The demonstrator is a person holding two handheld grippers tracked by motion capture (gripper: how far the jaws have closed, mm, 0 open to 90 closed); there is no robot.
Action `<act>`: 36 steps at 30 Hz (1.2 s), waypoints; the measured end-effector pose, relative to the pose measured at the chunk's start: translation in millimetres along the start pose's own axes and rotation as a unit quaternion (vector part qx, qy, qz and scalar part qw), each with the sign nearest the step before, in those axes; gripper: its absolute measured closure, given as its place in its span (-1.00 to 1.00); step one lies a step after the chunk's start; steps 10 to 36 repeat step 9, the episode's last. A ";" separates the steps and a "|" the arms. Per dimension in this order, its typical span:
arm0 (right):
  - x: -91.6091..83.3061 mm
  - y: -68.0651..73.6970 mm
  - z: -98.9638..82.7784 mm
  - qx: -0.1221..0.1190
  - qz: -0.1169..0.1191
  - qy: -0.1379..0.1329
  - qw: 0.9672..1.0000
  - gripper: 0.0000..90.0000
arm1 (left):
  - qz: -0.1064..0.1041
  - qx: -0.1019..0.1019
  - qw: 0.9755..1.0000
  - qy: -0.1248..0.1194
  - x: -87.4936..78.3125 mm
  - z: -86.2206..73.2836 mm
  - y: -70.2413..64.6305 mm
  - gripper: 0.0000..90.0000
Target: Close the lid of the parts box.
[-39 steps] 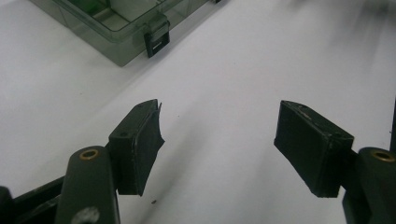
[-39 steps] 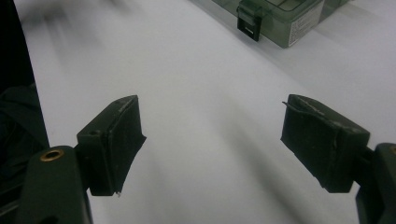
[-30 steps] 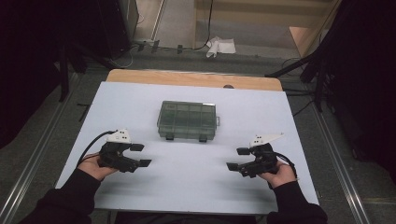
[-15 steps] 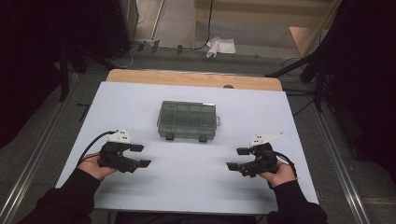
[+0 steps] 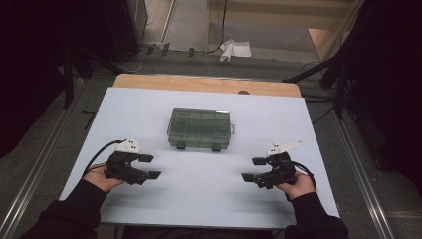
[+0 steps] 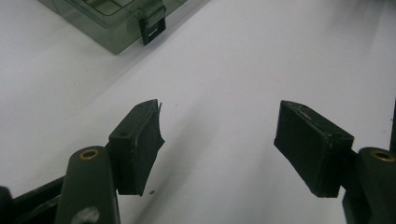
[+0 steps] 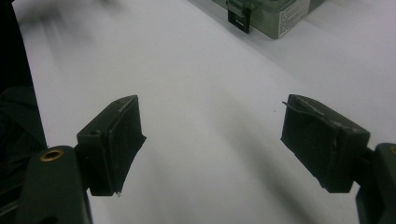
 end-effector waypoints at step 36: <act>0.7 -0.7 0.1 0.000 0.002 0.000 1.000 -0.52 | -0.002 0.002 1.000 0.002 0.8 -0.1 0.1 -0.33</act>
Point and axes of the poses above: each handheld gripper's, and its own axes: x roughly forward along the jaws, z roughly out of its top, y roughly to its left, the point moved 2 cm from there along x, roughly forward along the jaws, and after that the axes turned 2 degrees about -y, right-handed, at the moved point
